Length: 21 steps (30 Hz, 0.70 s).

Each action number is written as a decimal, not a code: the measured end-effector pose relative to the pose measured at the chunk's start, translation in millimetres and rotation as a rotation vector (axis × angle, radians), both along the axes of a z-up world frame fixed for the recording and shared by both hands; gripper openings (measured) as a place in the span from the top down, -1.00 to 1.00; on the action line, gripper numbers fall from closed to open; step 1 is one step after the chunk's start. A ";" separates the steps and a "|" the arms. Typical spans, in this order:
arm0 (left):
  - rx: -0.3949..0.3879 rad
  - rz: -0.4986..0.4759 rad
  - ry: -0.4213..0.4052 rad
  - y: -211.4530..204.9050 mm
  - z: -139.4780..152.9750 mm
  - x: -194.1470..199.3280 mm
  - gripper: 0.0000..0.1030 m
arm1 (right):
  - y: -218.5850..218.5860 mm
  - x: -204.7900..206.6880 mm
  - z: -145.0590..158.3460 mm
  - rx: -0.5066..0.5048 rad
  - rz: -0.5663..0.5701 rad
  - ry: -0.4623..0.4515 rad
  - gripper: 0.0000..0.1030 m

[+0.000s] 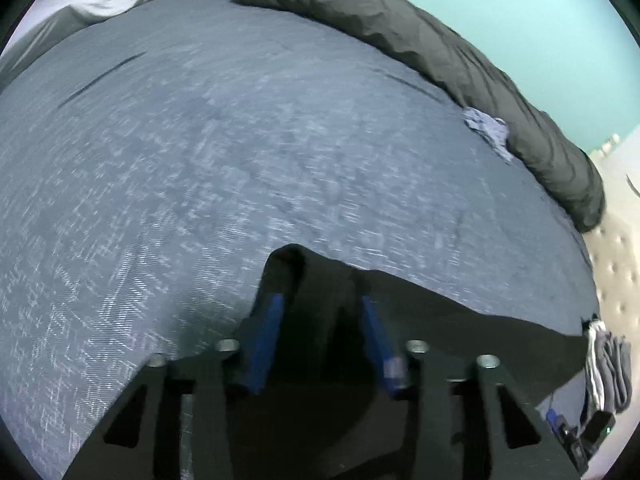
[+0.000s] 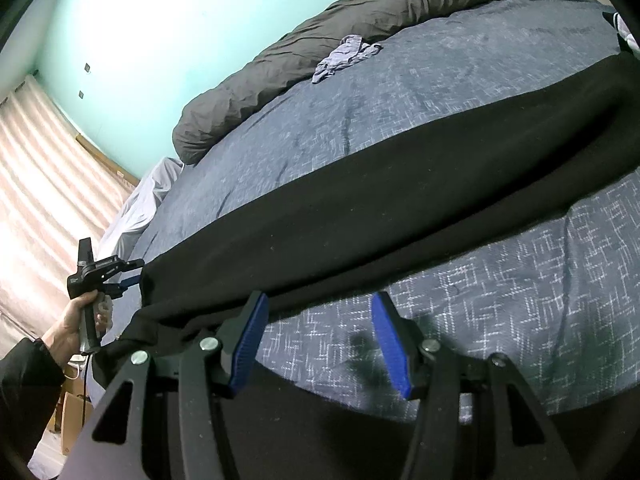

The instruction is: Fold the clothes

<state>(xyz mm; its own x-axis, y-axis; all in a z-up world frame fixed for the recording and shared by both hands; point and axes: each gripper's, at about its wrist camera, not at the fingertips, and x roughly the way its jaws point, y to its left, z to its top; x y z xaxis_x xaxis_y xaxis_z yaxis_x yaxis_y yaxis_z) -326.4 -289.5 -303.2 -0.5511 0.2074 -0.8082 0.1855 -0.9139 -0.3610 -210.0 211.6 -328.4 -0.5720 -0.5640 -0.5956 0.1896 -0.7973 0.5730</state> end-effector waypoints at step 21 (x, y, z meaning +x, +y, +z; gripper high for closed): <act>-0.091 -0.016 0.079 8.0 31.5 -17.0 0.95 | 3.5 -2.3 -3.8 -0.008 -0.012 -0.018 -0.06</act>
